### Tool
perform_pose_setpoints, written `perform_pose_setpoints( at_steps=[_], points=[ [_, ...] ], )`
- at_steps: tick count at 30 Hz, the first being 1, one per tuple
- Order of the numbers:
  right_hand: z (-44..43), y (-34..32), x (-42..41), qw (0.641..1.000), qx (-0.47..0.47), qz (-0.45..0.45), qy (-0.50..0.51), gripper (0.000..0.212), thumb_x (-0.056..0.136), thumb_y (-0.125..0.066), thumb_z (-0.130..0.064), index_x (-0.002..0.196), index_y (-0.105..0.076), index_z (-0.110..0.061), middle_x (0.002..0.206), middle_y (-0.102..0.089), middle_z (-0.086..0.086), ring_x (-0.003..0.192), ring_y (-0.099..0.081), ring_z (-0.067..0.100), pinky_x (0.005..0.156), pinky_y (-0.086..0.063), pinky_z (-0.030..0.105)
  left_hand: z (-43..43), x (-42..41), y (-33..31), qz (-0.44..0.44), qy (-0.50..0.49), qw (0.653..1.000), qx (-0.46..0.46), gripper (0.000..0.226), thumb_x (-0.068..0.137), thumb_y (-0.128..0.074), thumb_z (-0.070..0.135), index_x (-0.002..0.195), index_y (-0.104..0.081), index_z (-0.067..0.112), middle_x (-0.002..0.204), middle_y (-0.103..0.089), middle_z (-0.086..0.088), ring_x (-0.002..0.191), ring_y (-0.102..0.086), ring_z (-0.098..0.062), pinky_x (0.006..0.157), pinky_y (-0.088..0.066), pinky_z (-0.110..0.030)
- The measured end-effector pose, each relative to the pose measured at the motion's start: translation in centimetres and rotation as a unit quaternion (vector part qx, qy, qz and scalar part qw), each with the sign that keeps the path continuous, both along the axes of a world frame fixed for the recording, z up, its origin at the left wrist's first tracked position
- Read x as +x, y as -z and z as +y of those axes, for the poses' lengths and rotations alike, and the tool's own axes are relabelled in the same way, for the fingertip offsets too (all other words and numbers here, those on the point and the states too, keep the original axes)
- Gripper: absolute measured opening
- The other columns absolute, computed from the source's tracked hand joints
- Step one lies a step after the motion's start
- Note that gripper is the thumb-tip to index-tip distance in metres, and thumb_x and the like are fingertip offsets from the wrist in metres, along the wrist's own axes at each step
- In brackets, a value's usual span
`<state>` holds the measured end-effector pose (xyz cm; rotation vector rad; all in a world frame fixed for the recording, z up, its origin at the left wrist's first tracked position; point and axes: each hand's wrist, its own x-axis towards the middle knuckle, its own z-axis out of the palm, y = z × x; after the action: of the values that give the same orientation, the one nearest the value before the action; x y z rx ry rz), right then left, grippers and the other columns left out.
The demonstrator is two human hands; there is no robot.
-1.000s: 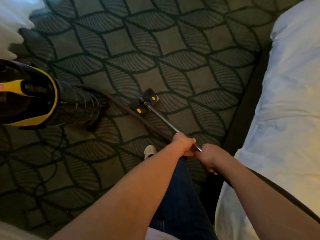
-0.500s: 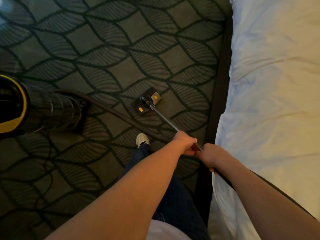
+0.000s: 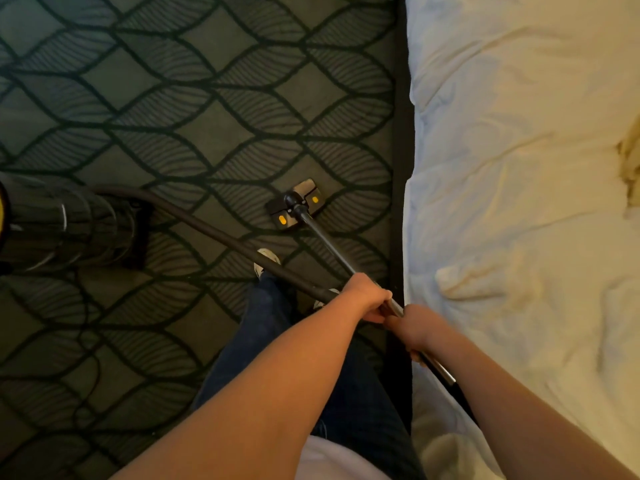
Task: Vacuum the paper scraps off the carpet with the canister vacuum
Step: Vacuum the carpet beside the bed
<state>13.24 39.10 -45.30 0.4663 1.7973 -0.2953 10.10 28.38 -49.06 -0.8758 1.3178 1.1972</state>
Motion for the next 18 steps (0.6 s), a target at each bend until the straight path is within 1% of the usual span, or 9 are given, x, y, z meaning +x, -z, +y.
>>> perform_pose_setpoints(
  at_steps=[2,5,6,7,9,11,13,14,18],
  points=[
    [0.7,0.0,1.7,1.000,0.006,-0.001,0.011,0.035,0.098,-0.047,-0.036,0.075,-0.054,-0.011,0.052,-0.060,0.004,0.046,-0.057,0.019,0.051,-0.044,0.026,0.7,1.2,-0.3,-0.001,0.021,1.000,-0.003,0.024,0.094,-0.062,0.009,0.076,-0.047,0.007,0.074,-0.056,-0.012,0.061,-0.058,-0.021,0.038,-0.052,-0.028],
    [1.0,0.1,4.4,1.000,0.014,-0.006,0.026,0.033,0.098,-0.046,-0.038,0.076,-0.050,-0.013,0.061,-0.062,0.005,0.049,-0.059,0.019,0.051,-0.044,0.025,1.4,3.2,0.0,0.001,0.077,0.997,-0.010,0.023,0.094,-0.064,0.011,0.077,-0.049,0.006,0.073,-0.058,-0.013,0.060,-0.060,-0.023,0.039,-0.053,-0.029],
    [1.0,0.0,5.3,0.999,0.012,-0.010,0.043,0.033,0.098,-0.046,-0.038,0.077,-0.049,-0.014,0.063,-0.063,0.006,0.048,-0.058,0.019,0.049,-0.043,0.025,1.5,4.0,0.2,-0.003,0.095,0.995,-0.011,0.022,0.093,-0.064,0.011,0.078,-0.050,0.006,0.076,-0.061,-0.014,0.063,-0.063,-0.025,0.045,-0.056,-0.032],
    [0.9,0.0,6.2,0.998,0.007,-0.016,0.065,0.032,0.098,-0.047,-0.038,0.080,-0.048,-0.012,0.065,-0.063,0.007,0.047,-0.058,0.019,0.048,-0.044,0.026,1.6,4.8,0.4,-0.008,0.112,0.994,-0.009,0.021,0.092,-0.066,0.012,0.079,-0.051,0.005,0.081,-0.064,-0.016,0.069,-0.067,-0.028,0.054,-0.061,-0.038],
    [0.5,-0.1,8.2,0.992,-0.006,-0.027,0.126,0.031,0.097,-0.047,-0.037,0.088,-0.050,-0.007,0.066,-0.063,0.011,0.044,-0.057,0.022,0.047,-0.047,0.028,1.4,6.3,0.9,-0.001,0.155,0.988,-0.007,0.018,0.089,-0.069,0.015,0.084,-0.055,0.005,0.098,-0.070,-0.021,0.085,-0.071,-0.034,0.074,-0.061,-0.048],
    [-0.2,-0.5,10.1,0.983,-0.017,-0.040,0.181,0.033,0.097,-0.047,-0.037,0.089,-0.051,-0.005,0.064,-0.062,0.013,0.044,-0.056,0.023,0.049,-0.050,0.031,1.0,8.2,2.5,0.007,0.211,0.977,-0.009,0.023,0.085,-0.072,0.021,0.094,-0.059,0.003,0.105,-0.070,-0.022,0.093,-0.071,-0.034,0.081,-0.059,-0.049],
    [-1.5,-1.0,12.2,0.971,-0.019,-0.043,0.233,0.034,0.097,-0.048,-0.037,0.087,-0.052,-0.005,0.062,-0.061,0.012,0.043,-0.055,0.021,0.049,-0.050,0.030,0.2,10.2,3.8,0.020,0.276,0.961,-0.007,0.039,0.080,-0.075,0.026,0.107,-0.061,0.000,0.104,-0.070,-0.021,0.093,-0.071,-0.035,0.082,-0.059,-0.048],
    [-2.3,-1.2,13.2,0.966,-0.017,-0.040,0.256,0.034,0.097,-0.049,-0.036,0.089,-0.052,-0.004,0.063,-0.060,0.011,0.043,-0.054,0.020,0.048,-0.049,0.030,-0.4,10.7,3.5,0.022,0.305,0.952,-0.003,0.041,0.081,-0.075,0.026,0.108,-0.061,-0.001,0.103,-0.070,-0.021,0.091,-0.071,-0.035,0.080,-0.059,-0.048],
    [-6.5,-1.7,17.4,0.942,-0.013,-0.027,0.335,0.032,0.095,-0.052,-0.036,0.104,-0.047,-0.006,0.070,-0.062,0.008,0.051,-0.056,0.019,0.057,-0.050,0.033,-3.4,12.2,0.5,0.025,0.403,0.915,0.012,0.020,0.091,-0.068,0.021,0.090,-0.058,0.004,0.094,-0.071,-0.019,0.080,-0.073,-0.030,0.069,-0.062,-0.041]
  ],
)
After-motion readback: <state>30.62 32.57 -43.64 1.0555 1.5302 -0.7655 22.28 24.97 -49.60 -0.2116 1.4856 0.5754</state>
